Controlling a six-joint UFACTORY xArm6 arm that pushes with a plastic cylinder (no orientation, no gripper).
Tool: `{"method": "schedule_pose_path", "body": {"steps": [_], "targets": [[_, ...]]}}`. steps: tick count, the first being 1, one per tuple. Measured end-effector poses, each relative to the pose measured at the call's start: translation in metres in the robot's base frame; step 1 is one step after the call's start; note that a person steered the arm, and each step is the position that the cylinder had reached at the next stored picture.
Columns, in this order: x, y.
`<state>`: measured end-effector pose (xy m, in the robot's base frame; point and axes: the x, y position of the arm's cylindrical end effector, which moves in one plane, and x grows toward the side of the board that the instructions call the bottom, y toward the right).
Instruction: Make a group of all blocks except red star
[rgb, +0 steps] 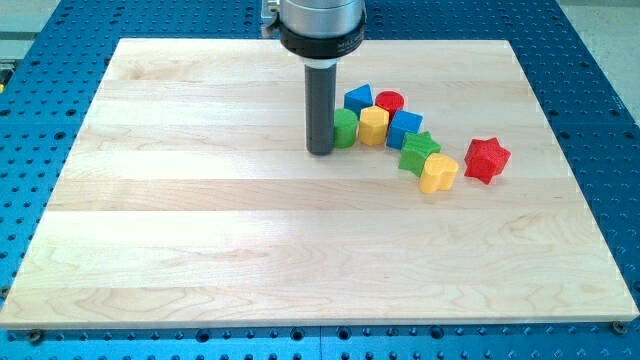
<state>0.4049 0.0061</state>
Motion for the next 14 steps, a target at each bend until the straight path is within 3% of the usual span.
{"method": "schedule_pose_path", "body": {"steps": [1,2,4,5,6,7,9,11,12,14], "targets": [[0.000,-0.003],[0.075,0.007],[0.090,0.181],[0.073,0.183],[0.066,0.117],[0.090,0.062],[0.044,0.073],[0.099,0.029],[0.070,0.022],[0.057,0.074]]}}
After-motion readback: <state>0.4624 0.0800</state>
